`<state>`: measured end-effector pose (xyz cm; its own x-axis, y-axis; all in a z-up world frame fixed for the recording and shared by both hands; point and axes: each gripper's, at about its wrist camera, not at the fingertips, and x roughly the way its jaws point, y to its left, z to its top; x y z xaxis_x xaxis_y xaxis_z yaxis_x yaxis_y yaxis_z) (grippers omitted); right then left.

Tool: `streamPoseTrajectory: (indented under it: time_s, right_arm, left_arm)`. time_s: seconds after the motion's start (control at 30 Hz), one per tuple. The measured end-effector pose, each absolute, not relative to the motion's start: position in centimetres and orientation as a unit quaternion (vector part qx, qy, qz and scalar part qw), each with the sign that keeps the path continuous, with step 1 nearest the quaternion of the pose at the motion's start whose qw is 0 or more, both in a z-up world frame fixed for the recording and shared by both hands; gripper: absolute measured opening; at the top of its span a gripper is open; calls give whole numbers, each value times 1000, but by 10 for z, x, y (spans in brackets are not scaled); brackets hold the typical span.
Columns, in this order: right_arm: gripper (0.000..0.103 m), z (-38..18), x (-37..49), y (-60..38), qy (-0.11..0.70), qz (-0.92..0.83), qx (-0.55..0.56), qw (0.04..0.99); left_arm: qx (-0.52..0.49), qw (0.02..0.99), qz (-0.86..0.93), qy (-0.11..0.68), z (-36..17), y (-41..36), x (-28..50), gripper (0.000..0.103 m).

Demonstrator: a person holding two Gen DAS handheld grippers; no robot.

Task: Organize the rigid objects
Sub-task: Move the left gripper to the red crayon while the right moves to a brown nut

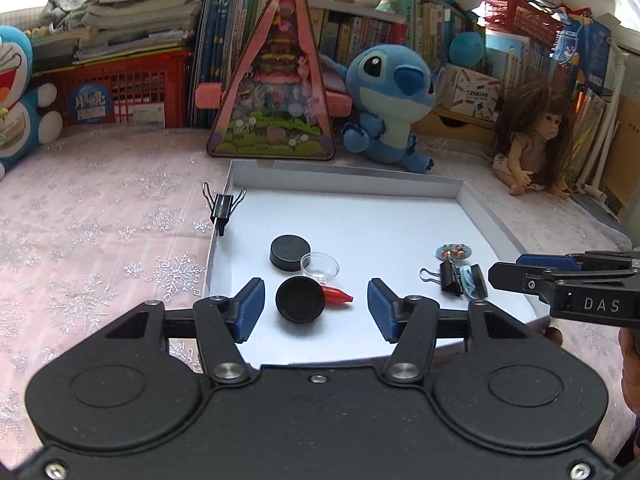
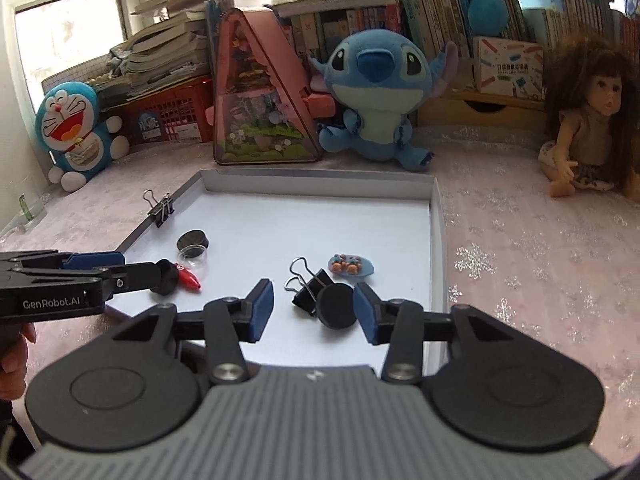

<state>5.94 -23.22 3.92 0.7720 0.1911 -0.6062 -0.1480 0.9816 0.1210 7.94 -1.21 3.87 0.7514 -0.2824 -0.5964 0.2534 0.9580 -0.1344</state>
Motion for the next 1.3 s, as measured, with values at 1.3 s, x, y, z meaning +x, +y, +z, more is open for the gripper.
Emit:
streamPoseTrajectory:
  time_s: [1.3]
  right_arm:
    - [63,-17,-5,-173,277,127,-55,951]
  left_arm:
    - [51,945,-141,290,-14,-25,22,49]
